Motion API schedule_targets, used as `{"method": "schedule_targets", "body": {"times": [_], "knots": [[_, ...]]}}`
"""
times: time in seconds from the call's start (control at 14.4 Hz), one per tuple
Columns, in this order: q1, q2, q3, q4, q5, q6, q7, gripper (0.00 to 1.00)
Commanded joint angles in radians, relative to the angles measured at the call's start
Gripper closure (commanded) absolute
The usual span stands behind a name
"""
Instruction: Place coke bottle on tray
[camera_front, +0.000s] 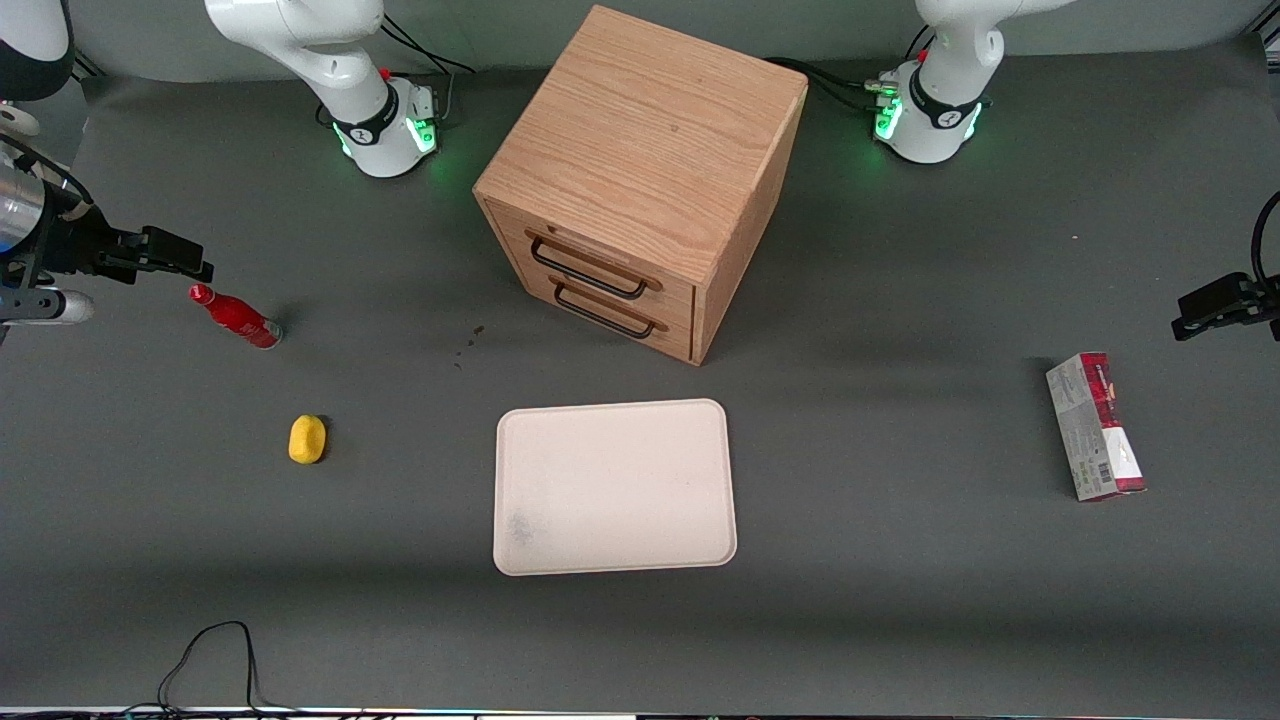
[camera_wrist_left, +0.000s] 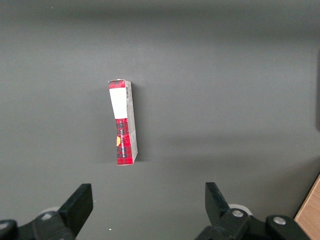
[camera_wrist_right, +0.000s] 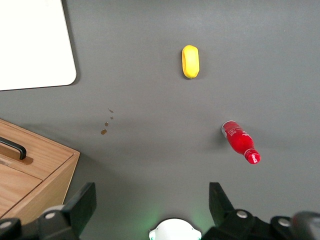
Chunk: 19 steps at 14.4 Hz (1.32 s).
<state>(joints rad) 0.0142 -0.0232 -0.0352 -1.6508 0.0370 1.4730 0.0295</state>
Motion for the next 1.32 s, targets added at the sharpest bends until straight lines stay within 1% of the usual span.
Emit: {"method": "schedule_targets", "body": {"times": [0.0, 0.21, 0.48, 0.69, 0.83, 0.9, 1.04, 1.25], "knots": [[-0.013, 0.012, 0.006, 0.031, 0.018, -0.025, 0.004, 0.0], [-0.013, 0.011, 0.0, 0.032, 0.012, -0.046, -0.003, 0.0], [-0.008, 0.006, -0.074, 0.045, 0.007, -0.105, -0.046, 0.0], [-0.008, -0.003, -0.178, 0.058, -0.002, -0.126, -0.199, 0.0], [-0.008, -0.003, -0.248, 0.091, -0.07, -0.169, -0.339, 0.0], [-0.008, -0.003, -0.277, 0.094, -0.083, -0.175, -0.386, 0.0], [-0.008, -0.015, -0.304, 0.094, -0.086, -0.177, -0.401, 0.0], [-0.01, -0.041, -0.305, 0.077, -0.088, -0.181, -0.399, 0.0]]}}
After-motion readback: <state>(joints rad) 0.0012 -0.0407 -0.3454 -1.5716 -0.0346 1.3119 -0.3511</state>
